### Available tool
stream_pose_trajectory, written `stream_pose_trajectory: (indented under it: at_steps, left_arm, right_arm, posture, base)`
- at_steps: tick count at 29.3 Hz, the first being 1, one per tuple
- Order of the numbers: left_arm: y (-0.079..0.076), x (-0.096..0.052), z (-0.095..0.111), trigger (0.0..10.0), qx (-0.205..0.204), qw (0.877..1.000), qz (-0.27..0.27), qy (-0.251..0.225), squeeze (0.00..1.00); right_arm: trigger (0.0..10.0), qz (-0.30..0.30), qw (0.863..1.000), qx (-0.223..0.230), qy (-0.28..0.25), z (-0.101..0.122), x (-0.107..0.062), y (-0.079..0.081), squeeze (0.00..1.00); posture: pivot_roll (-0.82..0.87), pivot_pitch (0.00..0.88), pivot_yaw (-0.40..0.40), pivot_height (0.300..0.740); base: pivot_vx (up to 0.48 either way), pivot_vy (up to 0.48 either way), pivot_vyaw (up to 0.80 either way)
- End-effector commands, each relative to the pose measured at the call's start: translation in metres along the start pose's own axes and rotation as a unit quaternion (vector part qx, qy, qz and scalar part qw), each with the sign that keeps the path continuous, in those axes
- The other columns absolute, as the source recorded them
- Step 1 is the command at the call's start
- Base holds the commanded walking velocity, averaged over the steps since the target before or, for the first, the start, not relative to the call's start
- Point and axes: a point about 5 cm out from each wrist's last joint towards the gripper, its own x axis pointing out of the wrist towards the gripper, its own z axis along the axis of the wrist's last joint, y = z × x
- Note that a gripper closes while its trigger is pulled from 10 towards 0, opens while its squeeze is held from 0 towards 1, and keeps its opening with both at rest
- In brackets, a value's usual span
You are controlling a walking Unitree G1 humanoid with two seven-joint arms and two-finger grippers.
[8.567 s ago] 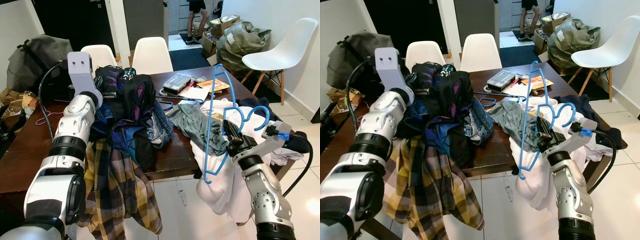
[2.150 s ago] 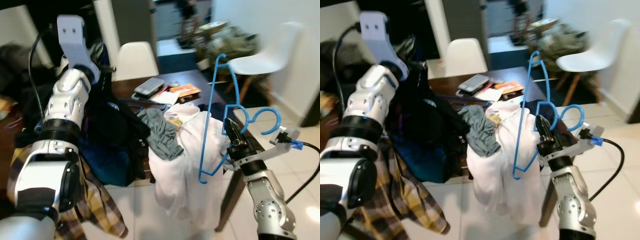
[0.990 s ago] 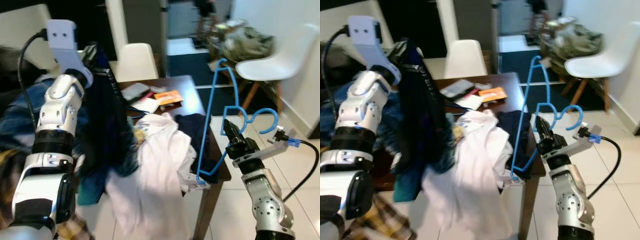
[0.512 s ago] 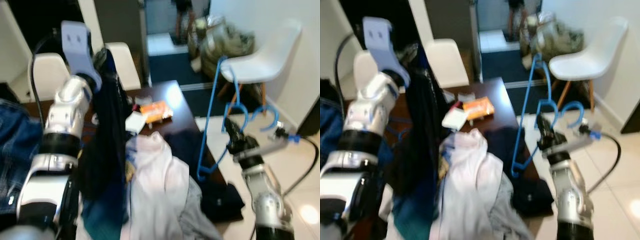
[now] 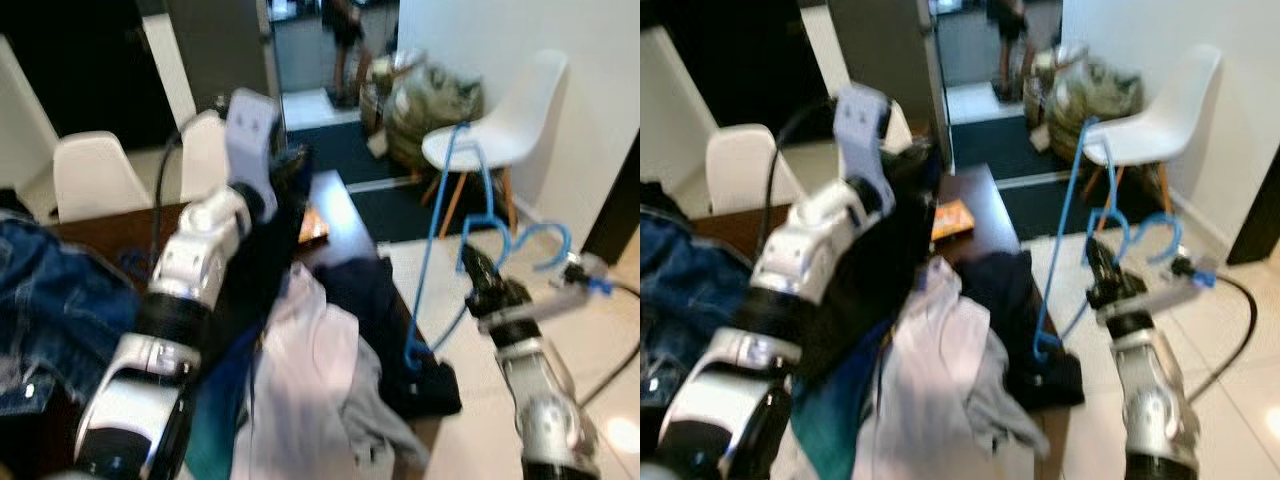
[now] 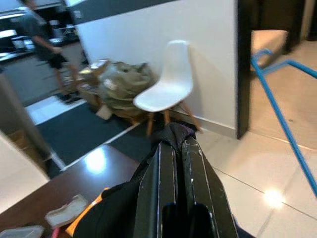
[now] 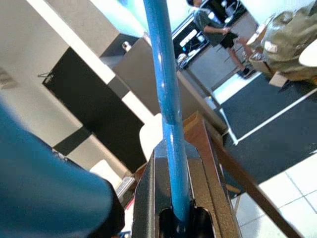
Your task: Hang hanger
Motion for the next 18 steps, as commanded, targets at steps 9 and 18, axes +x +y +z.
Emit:
stream_pose_trajectory:
  at_steps: [9,18]
  left_arm:
    - [0.016,-0.014,0.000,10.0,0.129,0.988,0.020,0.082,0.00]
    - [-0.033,-0.041,-0.004,10.0,0.169,0.955,-0.207,0.127,0.00]
  right_arm:
    - [10.0,0.009,1.000,0.008,0.008,-0.003,0.003,0.005,0.00]
    - [10.0,0.009,1.000,0.011,0.013,-0.004,0.004,0.005,0.00]
  posture:
    - [-0.14,0.000,0.076,0.740]
    - [-0.13,0.000,0.074,0.740]
  base:
    - [0.000,0.000,0.00]
    - [0.000,0.000,0.00]
